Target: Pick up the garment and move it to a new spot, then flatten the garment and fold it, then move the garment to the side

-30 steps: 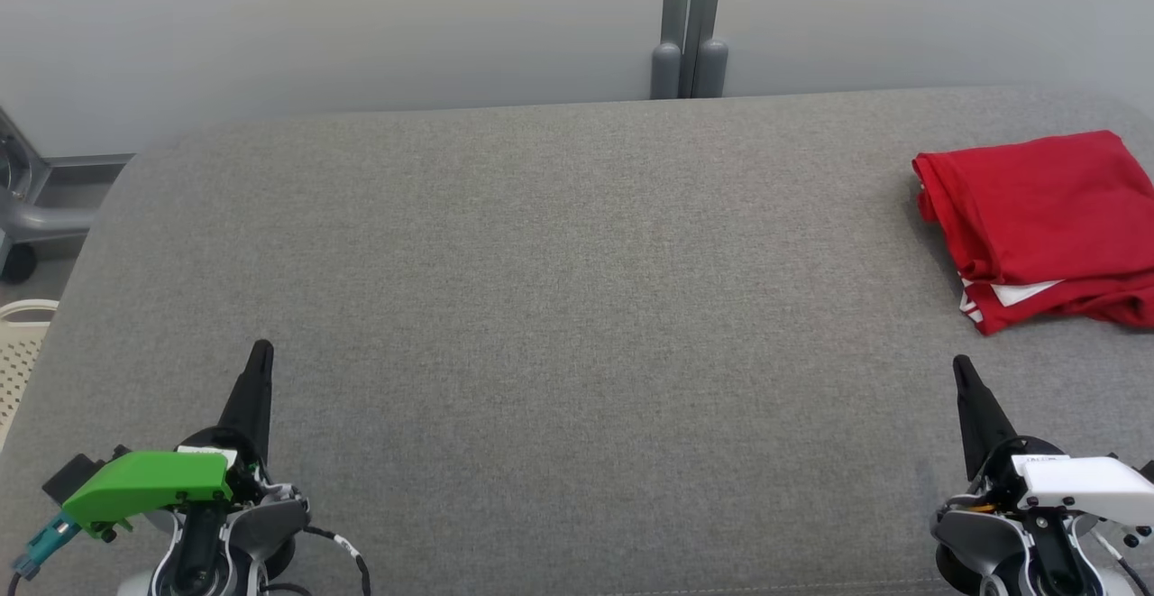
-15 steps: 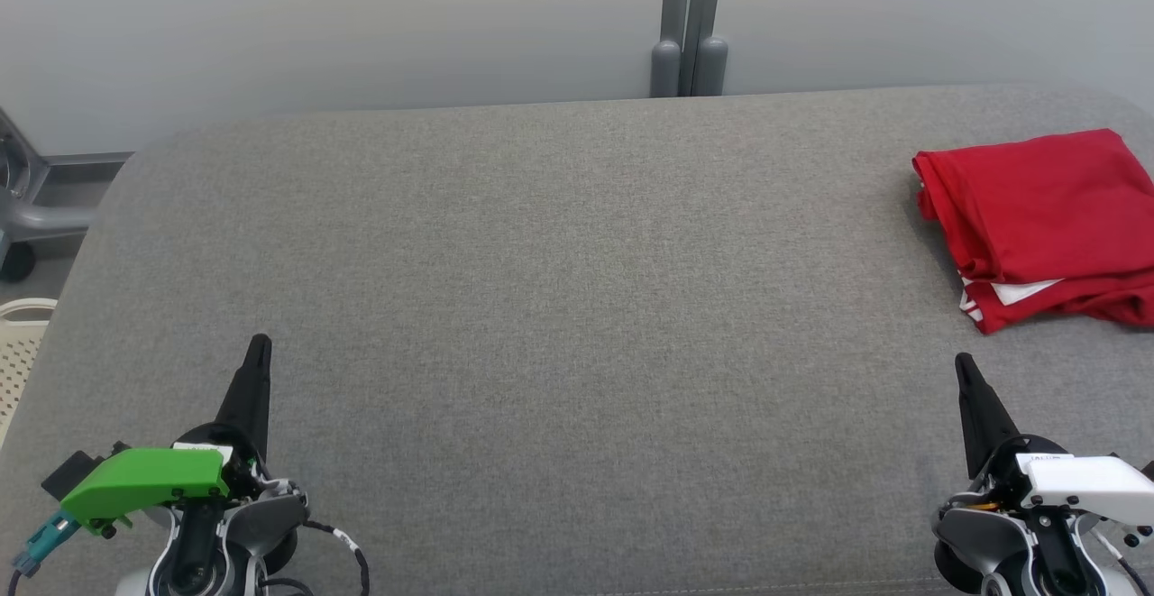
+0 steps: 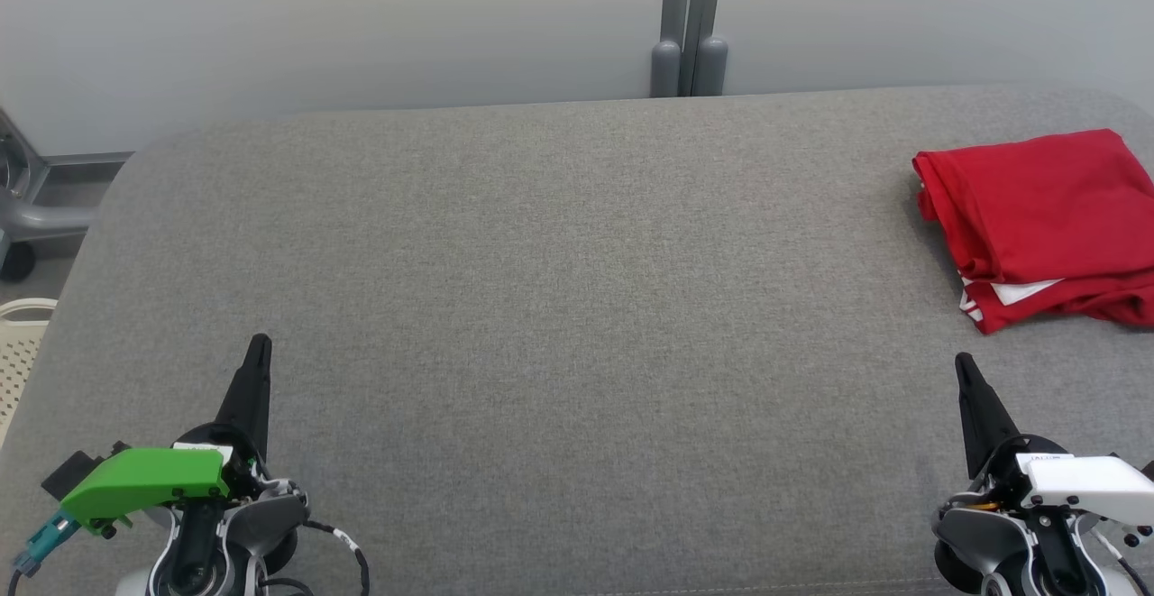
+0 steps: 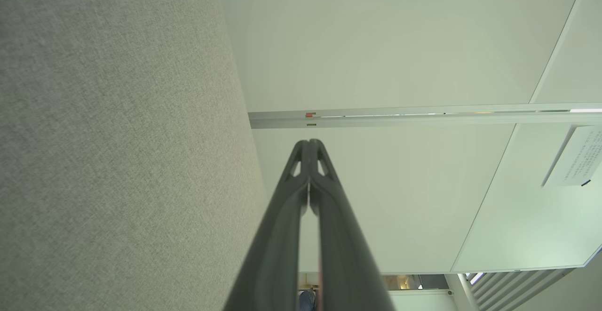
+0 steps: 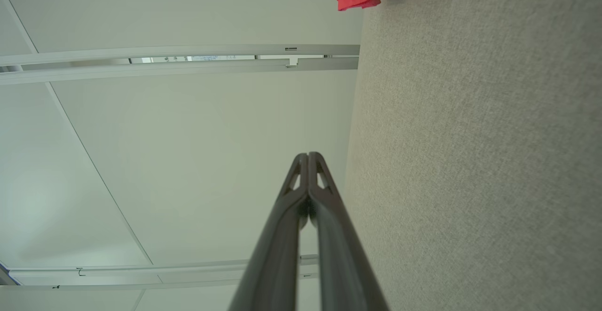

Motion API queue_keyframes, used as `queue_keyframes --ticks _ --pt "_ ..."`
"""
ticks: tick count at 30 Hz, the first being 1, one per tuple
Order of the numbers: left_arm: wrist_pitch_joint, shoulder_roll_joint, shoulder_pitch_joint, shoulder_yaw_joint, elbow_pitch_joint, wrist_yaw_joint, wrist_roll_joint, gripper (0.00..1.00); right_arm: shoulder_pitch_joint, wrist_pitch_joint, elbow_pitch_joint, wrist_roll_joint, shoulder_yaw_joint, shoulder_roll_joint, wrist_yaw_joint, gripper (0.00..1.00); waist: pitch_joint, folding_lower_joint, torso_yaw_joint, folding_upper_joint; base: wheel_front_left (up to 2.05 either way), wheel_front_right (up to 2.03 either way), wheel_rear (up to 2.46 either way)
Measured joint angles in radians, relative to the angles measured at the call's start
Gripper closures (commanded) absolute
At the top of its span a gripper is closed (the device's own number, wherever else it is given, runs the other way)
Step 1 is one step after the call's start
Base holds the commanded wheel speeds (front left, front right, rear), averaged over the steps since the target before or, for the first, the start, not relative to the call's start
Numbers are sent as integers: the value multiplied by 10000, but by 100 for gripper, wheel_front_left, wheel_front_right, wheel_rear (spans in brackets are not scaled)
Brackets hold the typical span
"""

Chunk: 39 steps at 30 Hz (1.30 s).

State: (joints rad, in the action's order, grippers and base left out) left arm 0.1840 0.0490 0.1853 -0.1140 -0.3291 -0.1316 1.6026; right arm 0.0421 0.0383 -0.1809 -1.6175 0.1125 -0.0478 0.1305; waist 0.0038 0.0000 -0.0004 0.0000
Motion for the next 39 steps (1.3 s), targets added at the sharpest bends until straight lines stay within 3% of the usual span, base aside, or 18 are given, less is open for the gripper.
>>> queue_keyframes --ticks 39 --pt "0 -2 1 0 0 0 0 100 1 0 0 -2 0 0 0 100 0 0 0 0 0 0 0"
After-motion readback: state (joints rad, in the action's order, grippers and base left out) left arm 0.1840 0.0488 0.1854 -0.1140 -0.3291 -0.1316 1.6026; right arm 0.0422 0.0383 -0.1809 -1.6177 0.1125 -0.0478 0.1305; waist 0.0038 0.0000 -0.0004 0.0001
